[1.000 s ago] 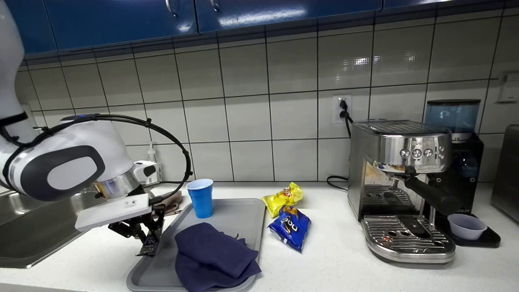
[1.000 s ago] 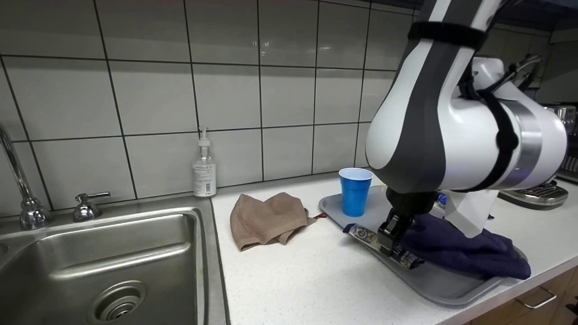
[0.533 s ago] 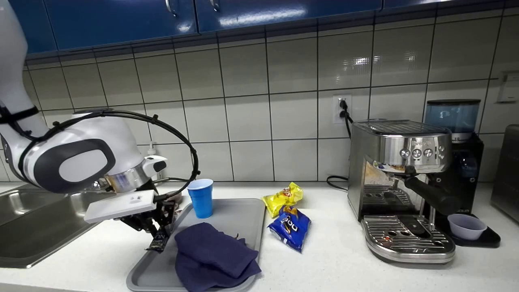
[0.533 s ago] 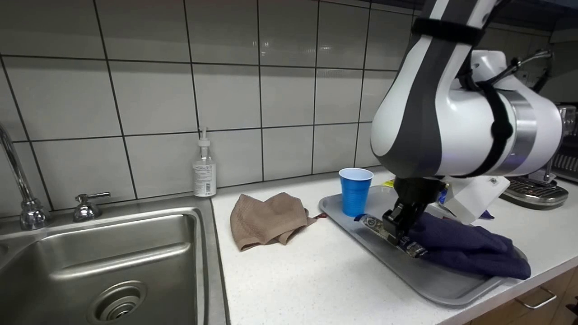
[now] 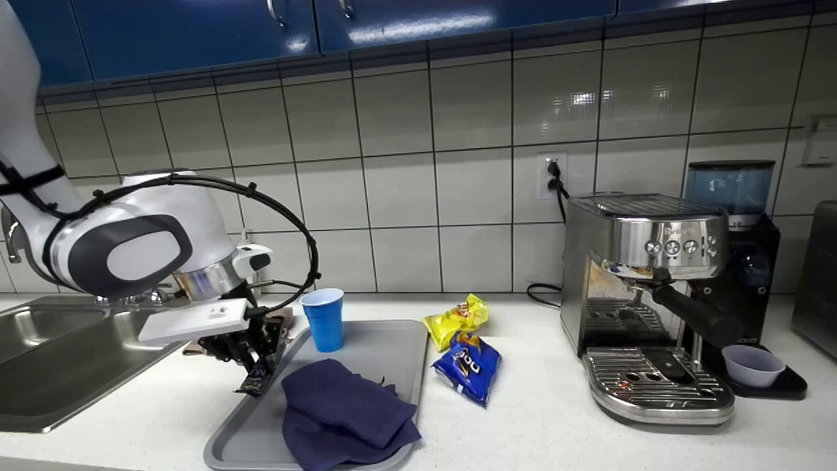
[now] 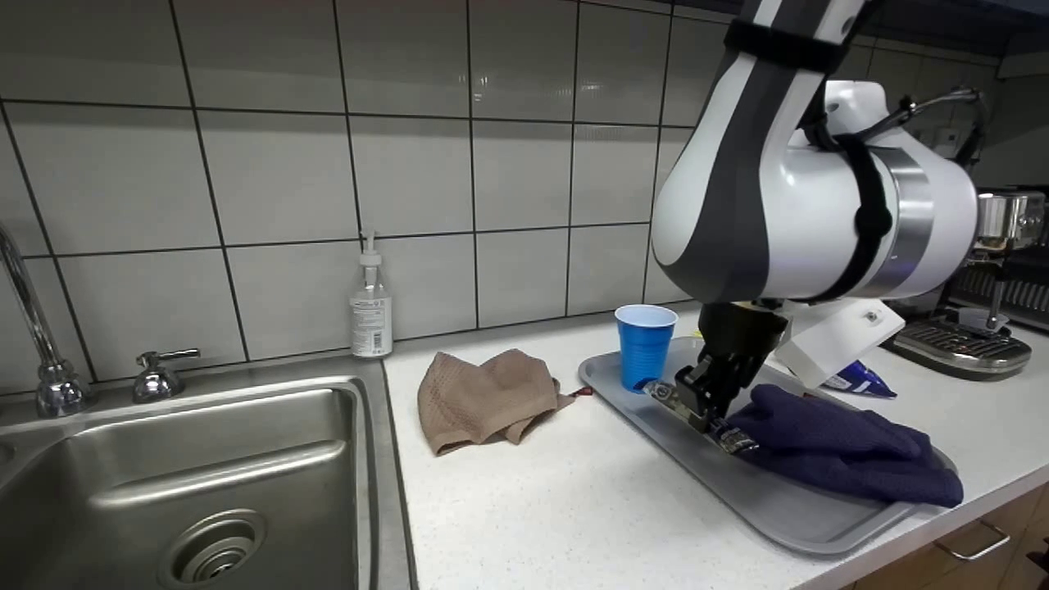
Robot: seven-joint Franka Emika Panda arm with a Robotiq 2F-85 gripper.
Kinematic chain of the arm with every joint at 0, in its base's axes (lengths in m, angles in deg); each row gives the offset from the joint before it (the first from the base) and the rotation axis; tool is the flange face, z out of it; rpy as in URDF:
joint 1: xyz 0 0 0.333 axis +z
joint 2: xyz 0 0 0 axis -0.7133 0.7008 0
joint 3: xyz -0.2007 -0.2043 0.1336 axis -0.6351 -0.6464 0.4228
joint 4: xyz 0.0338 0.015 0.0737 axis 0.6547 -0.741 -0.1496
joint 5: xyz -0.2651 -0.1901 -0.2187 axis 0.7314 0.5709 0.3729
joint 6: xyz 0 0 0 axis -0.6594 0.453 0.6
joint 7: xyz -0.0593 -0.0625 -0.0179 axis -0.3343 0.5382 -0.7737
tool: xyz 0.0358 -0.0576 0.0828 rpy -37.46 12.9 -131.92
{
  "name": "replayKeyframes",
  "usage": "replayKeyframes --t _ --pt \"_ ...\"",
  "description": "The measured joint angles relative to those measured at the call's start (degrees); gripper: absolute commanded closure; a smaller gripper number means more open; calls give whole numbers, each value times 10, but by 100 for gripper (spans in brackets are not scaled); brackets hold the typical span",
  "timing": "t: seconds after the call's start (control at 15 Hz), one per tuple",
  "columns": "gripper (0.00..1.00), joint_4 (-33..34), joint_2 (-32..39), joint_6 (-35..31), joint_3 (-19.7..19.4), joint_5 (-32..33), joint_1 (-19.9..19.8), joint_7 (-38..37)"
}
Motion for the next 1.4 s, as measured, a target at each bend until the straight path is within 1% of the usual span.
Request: replayKeyframes --t 0.27,0.73,1.0,1.07,1.27,1.4 --pt "93 14 3 22 -9 1 12 -1" --pt "93 32 3 96 -36 1 12 -2" --pt "93 34 4 110 -48 1 12 -2" --pt "93 34 3 106 -35 35 -6 -25" --pt "93 38 -2 98 55 184 -122 -145" --pt "93 44 -3 97 112 267 -197 -210"
